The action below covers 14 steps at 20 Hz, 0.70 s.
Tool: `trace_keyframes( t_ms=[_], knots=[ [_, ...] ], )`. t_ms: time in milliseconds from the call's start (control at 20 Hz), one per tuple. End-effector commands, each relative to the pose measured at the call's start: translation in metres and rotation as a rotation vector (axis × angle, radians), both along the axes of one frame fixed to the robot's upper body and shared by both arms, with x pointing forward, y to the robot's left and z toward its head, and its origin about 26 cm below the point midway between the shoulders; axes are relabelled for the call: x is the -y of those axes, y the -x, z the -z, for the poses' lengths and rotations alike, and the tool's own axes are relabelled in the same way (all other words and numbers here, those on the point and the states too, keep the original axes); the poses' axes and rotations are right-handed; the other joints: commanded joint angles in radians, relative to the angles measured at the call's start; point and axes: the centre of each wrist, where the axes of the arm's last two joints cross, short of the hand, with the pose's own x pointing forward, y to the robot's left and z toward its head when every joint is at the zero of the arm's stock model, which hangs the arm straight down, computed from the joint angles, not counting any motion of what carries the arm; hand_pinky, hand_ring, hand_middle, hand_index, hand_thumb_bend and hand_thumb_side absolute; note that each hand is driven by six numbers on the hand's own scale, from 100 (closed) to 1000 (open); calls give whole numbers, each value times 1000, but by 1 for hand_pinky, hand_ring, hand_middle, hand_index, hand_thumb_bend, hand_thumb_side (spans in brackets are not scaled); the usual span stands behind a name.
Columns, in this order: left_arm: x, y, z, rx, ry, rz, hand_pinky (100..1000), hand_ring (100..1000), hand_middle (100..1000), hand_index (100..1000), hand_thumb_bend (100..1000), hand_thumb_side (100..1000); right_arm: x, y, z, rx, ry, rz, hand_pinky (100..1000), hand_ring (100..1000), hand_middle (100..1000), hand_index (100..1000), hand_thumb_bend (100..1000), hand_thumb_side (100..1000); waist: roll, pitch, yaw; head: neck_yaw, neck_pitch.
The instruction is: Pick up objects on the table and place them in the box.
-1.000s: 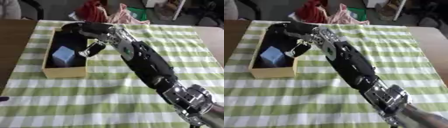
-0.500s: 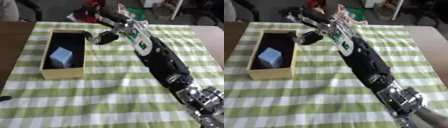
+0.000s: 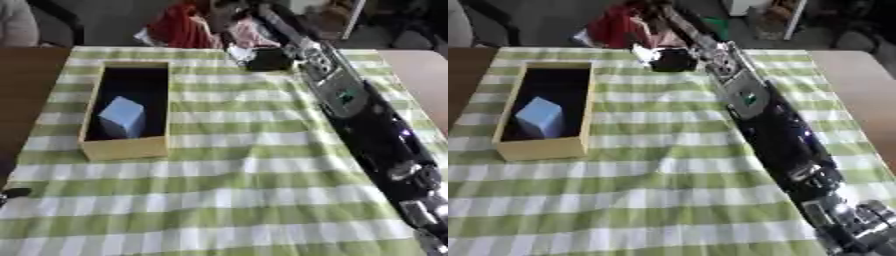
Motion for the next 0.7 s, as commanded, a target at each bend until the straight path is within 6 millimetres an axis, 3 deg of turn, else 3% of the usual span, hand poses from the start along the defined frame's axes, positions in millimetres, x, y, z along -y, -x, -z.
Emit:
trace_keyframes(
  t_ms=[50, 400, 700],
  knots=[
    [-4, 0, -7, 25, -15, -10, 625, 884, 704, 666, 100, 603, 20, 16, -14, -6, -173, 20, 728, 1000, 760, 938, 100, 558, 6, -10, -7, 14, -9],
    [-7, 0, -8, 35, -17, -26, 625, 884, 704, 667, 100, 599, 51, 47, 15, -94, -393, 128, 707, 1000, 743, 938, 100, 605, 12, -1, -30, 36, -12],
    [-8, 0, -8, 39, -17, -33, 624, 884, 703, 666, 100, 596, 60, 55, 29, -126, -475, 186, 702, 1000, 737, 937, 100, 625, 14, 3, -37, 37, -9]
  ],
)
